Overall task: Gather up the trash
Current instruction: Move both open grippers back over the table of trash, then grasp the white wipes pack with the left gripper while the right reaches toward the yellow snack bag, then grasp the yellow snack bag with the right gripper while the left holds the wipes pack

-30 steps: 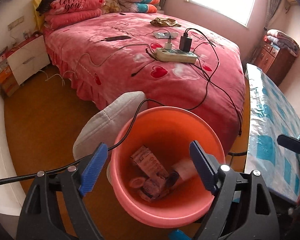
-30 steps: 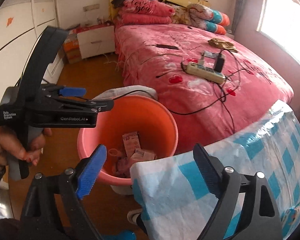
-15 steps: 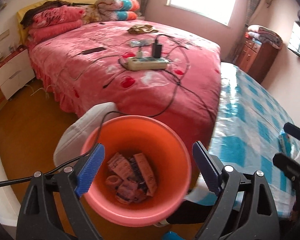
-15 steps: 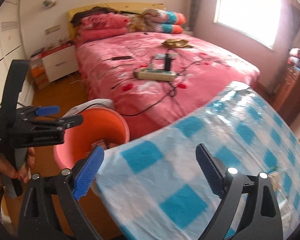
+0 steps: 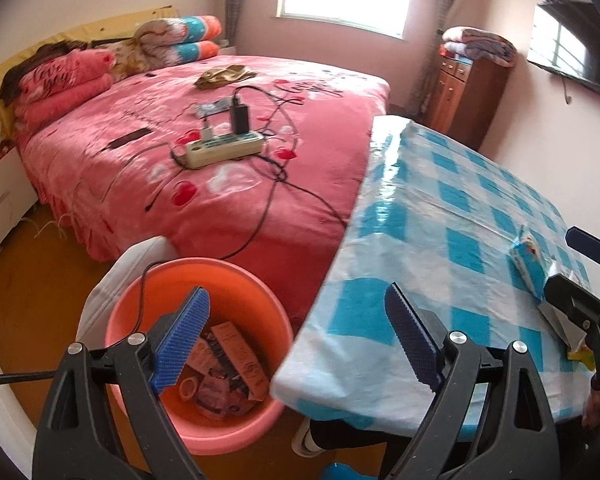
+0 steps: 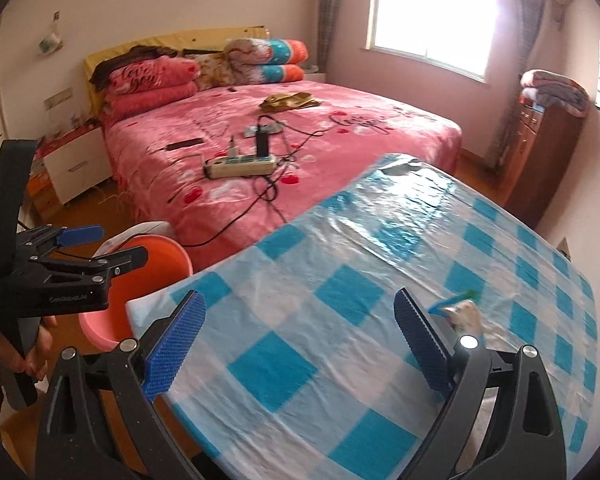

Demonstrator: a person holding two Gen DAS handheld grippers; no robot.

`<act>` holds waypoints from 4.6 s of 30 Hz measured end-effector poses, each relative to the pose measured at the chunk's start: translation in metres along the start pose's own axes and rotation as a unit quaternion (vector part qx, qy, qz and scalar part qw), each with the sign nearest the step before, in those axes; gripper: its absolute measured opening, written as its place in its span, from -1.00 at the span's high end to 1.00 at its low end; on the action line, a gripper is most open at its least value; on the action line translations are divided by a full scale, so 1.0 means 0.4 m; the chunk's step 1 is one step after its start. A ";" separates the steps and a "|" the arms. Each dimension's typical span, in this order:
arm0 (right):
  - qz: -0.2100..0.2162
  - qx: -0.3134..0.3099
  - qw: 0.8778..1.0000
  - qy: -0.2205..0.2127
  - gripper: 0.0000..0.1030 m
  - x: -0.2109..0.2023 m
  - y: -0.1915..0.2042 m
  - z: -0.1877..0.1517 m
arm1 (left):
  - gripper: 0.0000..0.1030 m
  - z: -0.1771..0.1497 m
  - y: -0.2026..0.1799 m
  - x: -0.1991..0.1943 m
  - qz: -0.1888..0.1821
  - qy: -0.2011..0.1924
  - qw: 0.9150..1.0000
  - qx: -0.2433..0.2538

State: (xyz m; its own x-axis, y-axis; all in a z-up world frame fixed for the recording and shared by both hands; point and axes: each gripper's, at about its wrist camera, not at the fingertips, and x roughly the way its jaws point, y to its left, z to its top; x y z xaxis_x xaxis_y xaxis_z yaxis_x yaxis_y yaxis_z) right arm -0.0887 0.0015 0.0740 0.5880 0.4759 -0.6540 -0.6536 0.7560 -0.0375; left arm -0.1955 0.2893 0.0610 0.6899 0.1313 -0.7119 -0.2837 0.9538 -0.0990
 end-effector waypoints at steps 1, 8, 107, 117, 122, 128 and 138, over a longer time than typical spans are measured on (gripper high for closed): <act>-0.003 0.004 1.000 -0.002 -0.83 -0.006 -0.010 -0.006 | -0.75 0.000 -0.012 -0.002 -0.001 0.000 1.000 0.005; -0.030 0.036 0.999 -0.006 -0.83 -0.034 -0.086 -0.045 | -0.75 -0.001 -0.093 0.001 -0.014 0.004 0.999 0.035; 0.090 0.300 0.948 0.050 -0.83 -0.215 -0.633 -0.537 | -0.58 -0.100 -0.976 0.154 -0.242 0.157 0.867 0.406; 0.083 0.290 0.953 0.029 -0.77 -0.210 -0.586 -0.536 | -0.41 -0.081 -0.927 0.136 -0.247 0.137 0.891 0.354; 0.073 0.287 0.955 0.024 -0.56 -0.207 -0.577 -0.537 | -0.41 -0.064 -0.896 0.104 -0.260 0.121 0.900 0.328; 0.059 0.278 0.958 0.023 -0.36 -0.194 -0.563 -0.526 | -0.41 -0.041 -0.844 0.071 -0.264 0.104 0.910 0.302; 0.016 0.268 0.963 0.028 -0.05 -0.187 -0.539 -0.518 | -0.41 -0.057 -0.768 0.050 -0.260 0.094 0.916 0.290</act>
State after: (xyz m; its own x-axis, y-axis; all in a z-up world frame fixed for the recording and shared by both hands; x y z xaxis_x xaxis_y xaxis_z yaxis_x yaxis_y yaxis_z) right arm -0.0906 -0.2903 -0.0257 0.5356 0.4884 -0.6890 -0.3214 0.8723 0.3685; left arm -0.1097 -0.0073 0.0611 0.4889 -0.3790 -0.7857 0.4902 0.8644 -0.1120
